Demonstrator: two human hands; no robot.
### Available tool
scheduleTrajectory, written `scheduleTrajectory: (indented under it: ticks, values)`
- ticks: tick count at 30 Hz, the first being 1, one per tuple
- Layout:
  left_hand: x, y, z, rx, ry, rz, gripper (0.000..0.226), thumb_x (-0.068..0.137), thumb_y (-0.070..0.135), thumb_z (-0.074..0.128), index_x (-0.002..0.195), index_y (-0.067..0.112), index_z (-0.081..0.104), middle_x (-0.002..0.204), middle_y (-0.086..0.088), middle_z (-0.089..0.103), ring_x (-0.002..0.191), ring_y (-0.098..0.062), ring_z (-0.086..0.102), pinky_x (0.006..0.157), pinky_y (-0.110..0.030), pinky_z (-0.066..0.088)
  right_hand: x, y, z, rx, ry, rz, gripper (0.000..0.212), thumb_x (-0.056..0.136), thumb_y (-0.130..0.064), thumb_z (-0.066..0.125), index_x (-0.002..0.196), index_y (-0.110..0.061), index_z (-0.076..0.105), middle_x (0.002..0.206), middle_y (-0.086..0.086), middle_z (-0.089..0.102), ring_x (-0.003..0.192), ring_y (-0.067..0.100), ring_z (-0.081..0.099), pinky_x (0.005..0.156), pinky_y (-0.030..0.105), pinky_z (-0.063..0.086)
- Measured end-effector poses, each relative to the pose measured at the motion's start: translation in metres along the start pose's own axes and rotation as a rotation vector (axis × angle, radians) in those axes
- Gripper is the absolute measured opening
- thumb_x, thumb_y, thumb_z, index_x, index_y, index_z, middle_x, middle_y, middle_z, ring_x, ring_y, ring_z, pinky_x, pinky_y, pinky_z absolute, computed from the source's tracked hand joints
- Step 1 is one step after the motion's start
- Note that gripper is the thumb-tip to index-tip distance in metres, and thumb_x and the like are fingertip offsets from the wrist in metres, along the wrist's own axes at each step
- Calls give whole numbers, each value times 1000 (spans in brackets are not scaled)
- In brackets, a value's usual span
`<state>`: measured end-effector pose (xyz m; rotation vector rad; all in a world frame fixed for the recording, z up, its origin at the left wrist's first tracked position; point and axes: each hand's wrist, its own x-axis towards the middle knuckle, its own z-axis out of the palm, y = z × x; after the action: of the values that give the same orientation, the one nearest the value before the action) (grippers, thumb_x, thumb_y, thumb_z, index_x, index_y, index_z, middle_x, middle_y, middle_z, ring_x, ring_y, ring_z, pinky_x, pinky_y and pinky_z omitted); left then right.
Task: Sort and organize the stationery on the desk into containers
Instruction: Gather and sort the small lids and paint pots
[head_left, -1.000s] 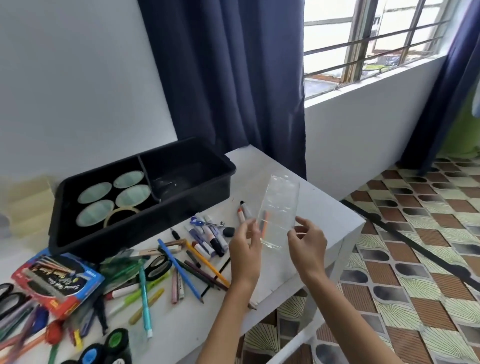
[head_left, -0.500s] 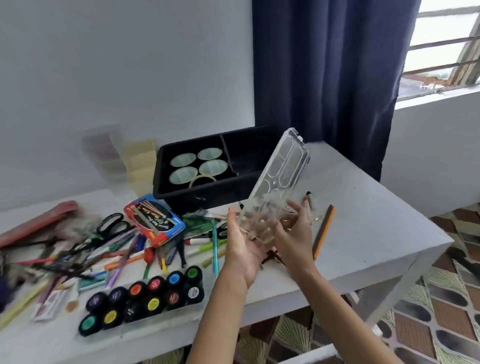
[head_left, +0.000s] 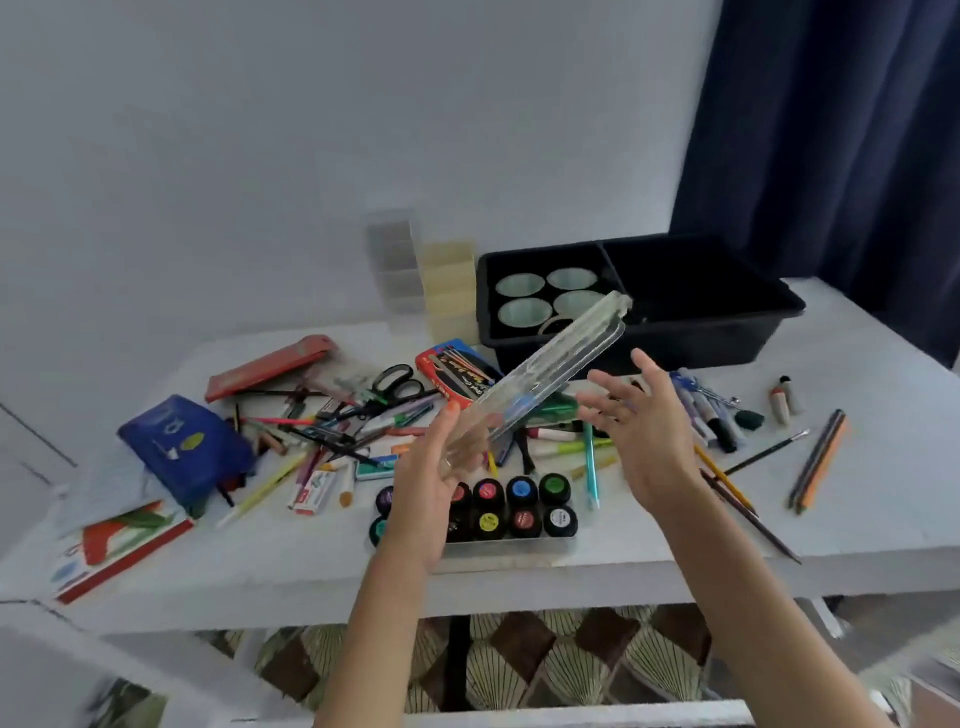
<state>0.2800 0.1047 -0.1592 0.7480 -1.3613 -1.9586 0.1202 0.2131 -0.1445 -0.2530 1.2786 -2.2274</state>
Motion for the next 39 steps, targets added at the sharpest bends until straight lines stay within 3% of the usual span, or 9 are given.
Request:
scheduleTrajectory:
  ticks: [8, 12, 17, 21, 25, 29, 33, 37, 39]
  values:
    - [-8, 6, -80, 244, -128, 69, 52, 67, 33, 75, 117, 24, 64, 118, 1, 66, 110, -15, 61, 85, -23, 48, -25, 16, 15, 103, -62, 210, 57, 96, -53, 34, 101, -2, 58, 100, 21, 66, 95, 32, 65, 82, 39, 51]
    - [-13, 6, -94, 247, -171, 80, 55, 69, 9, 80, 120, 17, 62, 121, 1, 64, 111, -7, 60, 78, -17, 51, -35, 34, 20, 112, -9, 247, 37, 97, -38, 44, 102, -4, 58, 91, 16, 68, 86, 28, 68, 70, 33, 56]
    - [-10, -2, -103, 179, -28, 53, 83, 59, 19, 83, 134, 26, 47, 125, 2, 55, 106, -4, 59, 75, -19, 51, -43, 51, 16, 17, 48, 217, 17, 98, -9, 45, 92, 0, 58, 77, 12, 72, 66, 18, 70, 56, 23, 56]
    - [-8, -17, -108, 155, 94, 46, 78, 70, 12, 79, 139, 13, 42, 133, 0, 52, 112, -4, 54, 70, -10, 50, -48, 64, 9, -58, 78, 182, 17, 96, -8, 49, 97, 5, 60, 90, 19, 68, 69, 18, 69, 68, 27, 59]
    - [-8, -27, -109, 241, 117, 93, 74, 70, 17, 80, 136, 7, 46, 134, 0, 53, 112, -2, 56, 80, -8, 49, -51, 78, 5, -178, 180, 133, 36, 94, -14, 55, 127, -4, 46, 104, 19, 67, 80, 19, 66, 74, 29, 57]
    - [-7, -32, -107, 389, 168, 136, 68, 75, 25, 77, 136, 14, 48, 137, 5, 49, 111, 3, 47, 69, -3, 44, -60, 82, 2, -621, 323, -61, 38, 90, -25, 62, 125, -14, 53, 100, 13, 60, 82, 16, 54, 68, 23, 44]
    - [-11, -37, -106, 528, 224, 144, 63, 81, 29, 72, 137, 14, 47, 141, 1, 47, 113, 7, 38, 83, -3, 36, -64, 93, -6, -799, 329, -146, 43, 88, -29, 65, 125, -8, 58, 96, 10, 61, 83, 17, 55, 73, 27, 42]
    - [-12, -42, -102, 589, 273, 179, 60, 83, 26, 70, 136, 9, 48, 140, -3, 48, 67, 24, 47, 62, 4, 38, -66, 100, -8, -820, 333, -139, 44, 87, -32, 65, 125, -11, 59, 106, 11, 62, 92, 17, 57, 78, 28, 45]
    - [-12, -42, -102, 631, 271, 171, 59, 83, 27, 70, 135, 10, 49, 139, -3, 49, 99, 13, 54, 85, -4, 37, -65, 101, -10, -804, 351, -129, 40, 87, -32, 65, 122, -13, 59, 115, 11, 53, 96, 17, 56, 80, 27, 44]
